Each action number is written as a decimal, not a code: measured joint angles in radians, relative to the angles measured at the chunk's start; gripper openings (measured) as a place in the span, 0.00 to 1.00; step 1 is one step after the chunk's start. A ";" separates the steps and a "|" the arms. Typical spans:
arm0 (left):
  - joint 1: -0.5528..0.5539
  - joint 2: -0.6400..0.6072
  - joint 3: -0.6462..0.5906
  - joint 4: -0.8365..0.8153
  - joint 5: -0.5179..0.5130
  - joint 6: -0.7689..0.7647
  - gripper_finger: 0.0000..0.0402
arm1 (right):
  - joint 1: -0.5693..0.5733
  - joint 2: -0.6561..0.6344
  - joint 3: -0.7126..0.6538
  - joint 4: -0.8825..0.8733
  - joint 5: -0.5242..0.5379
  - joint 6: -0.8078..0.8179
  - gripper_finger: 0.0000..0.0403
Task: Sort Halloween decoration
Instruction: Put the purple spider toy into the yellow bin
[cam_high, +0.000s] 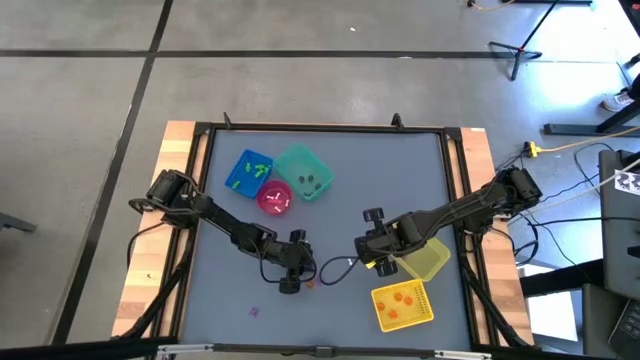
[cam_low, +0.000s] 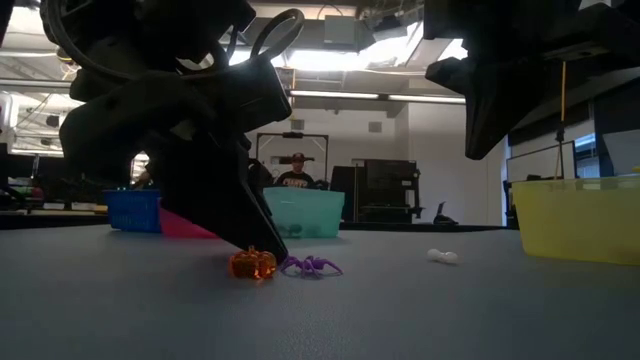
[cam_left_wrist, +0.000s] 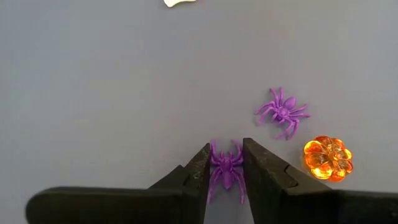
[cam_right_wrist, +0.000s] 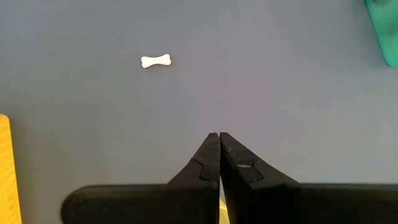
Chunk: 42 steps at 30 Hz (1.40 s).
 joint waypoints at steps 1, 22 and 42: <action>0.000 0.000 0.000 0.000 0.000 0.000 0.17 | 0.000 0.000 0.000 0.000 0.000 0.000 0.00; 0.001 -0.002 -0.003 0.015 0.022 -0.033 0.17 | 0.000 0.000 0.000 0.000 0.000 0.000 0.00; 0.004 -0.034 -0.003 0.029 0.060 -0.108 0.17 | 0.000 0.000 0.000 -0.006 0.000 -0.003 0.00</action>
